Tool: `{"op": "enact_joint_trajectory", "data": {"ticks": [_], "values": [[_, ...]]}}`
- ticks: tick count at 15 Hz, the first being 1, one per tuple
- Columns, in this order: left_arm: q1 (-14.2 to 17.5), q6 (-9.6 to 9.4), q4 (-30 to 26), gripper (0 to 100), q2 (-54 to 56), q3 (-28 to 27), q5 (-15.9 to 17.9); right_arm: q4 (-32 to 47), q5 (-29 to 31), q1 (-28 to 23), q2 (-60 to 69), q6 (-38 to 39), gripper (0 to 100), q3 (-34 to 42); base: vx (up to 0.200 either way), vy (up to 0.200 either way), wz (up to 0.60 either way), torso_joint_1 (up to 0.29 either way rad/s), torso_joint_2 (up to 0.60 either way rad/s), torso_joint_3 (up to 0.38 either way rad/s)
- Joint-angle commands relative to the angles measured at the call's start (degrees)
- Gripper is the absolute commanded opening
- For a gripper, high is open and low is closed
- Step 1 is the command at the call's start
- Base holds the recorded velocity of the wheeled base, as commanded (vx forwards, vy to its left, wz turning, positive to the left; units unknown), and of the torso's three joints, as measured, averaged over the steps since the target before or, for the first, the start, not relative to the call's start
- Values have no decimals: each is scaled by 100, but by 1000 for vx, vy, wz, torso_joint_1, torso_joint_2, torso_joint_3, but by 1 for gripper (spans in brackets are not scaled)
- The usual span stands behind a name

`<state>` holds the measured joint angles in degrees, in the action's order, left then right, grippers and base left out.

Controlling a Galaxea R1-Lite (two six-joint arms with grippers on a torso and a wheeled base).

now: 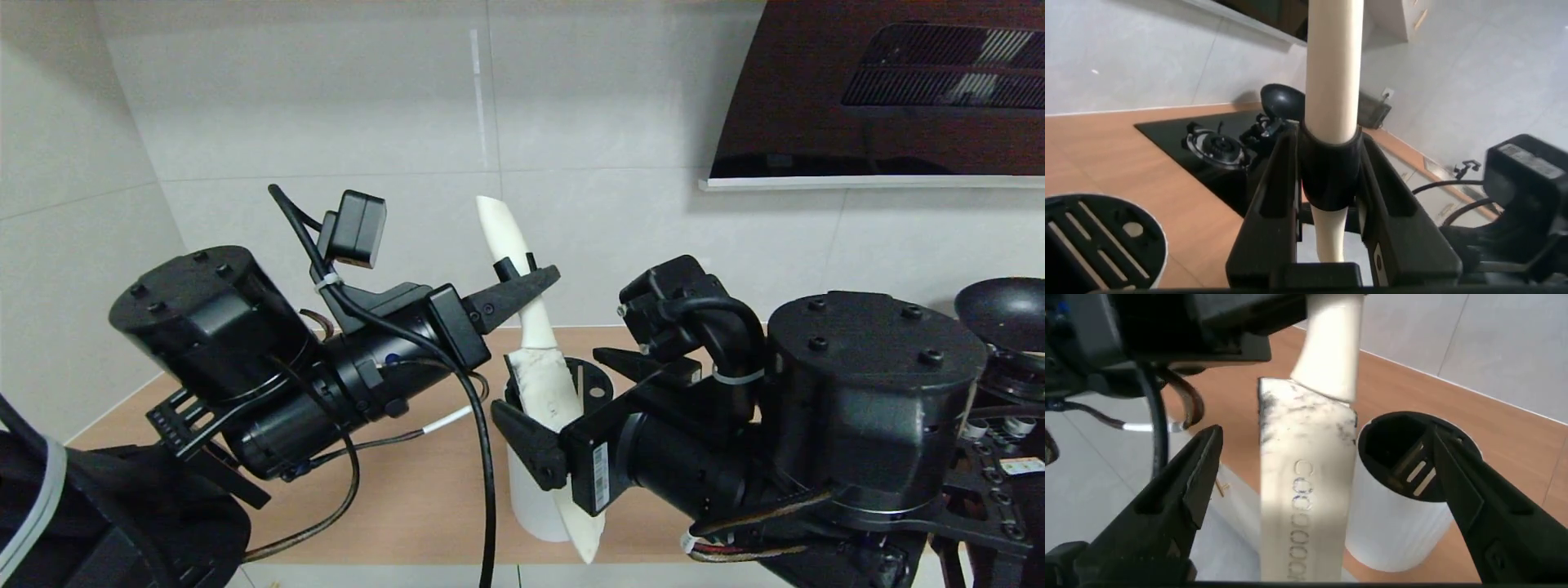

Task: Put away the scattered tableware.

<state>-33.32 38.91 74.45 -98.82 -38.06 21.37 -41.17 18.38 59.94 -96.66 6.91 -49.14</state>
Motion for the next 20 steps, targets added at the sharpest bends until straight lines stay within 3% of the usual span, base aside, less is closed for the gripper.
{"op": "enact_joint_trajectory", "data": {"ticks": [1,4,5,6,7,8,9,10,11,13,14,16,17,18,20], "values": [[168,-59,-238,0,179,-272,-10,-5,-1,-228,367,-14,100,212,0,0,0,0,0,0],[651,-138,-2163,0,600,-1722,-80,56,-54,-1072,947,-41,100,238,0,0,0,0,0,0],[774,-297,-2593,0,627,-2074,-195,65,-63,-1266,1079,-58,100,238,0,0,0,0,0,0],[897,-587,-2980,0,583,-2355,-529,65,-72,-1512,1211,-199,100,229,0,0,0,0,0,0],[906,-885,-3235,0,477,-2575,-1249,83,-72,-1854,1343,-357,100,212,0,0,0,0,0,0],[827,-1079,-3288,0,223,-2803,-1917,144,-81,-2057,1431,-375,100,177,0,0,0,0,0,0],[730,-1184,-3288,0,143,-2900,-2119,153,-72,-2092,1448,-375,100,168,0,0,0,0,0,0],[537,-1492,-3323,0,38,-3032,-2559,170,-81,-2109,1483,-384,100,133,0,0,0,0,0,0],[299,-2028,-3305,0,-15,-2970,-3016,170,-72,-2109,1439,-392,100,142,0,0,0,0,0,0],[132,-2687,-3173,0,-129,-2803,-3666,170,-72,-2136,1404,-384,100,142,0,0,0,0,0,0],[-43,-2995,-2725,0,-261,-2786,-4044,170,-72,-2197,1351,-384,100,142,0,0,0,0,0,0],[-166,-3417,-2259,0,-463,-2698,-4352,170,-72,-2197,1255,-384,100,142,0,0,0,0,0,0],[-184,-3522,-2224,0,-516,-2672,-4431,170,-72,-2197,1237,-392,100,142,0,0,0,0,0,0],[-307,-3742,-2004,0,-735,-2645,-4730,170,-72,-2197,1176,-384,100,142,0,0,0,0,0,0],[-465,-3847,-1574,0,-1043,-2601,-5002,170,-72,-2197,1114,-392,100,150,0,0,0,0,0,0]]}}
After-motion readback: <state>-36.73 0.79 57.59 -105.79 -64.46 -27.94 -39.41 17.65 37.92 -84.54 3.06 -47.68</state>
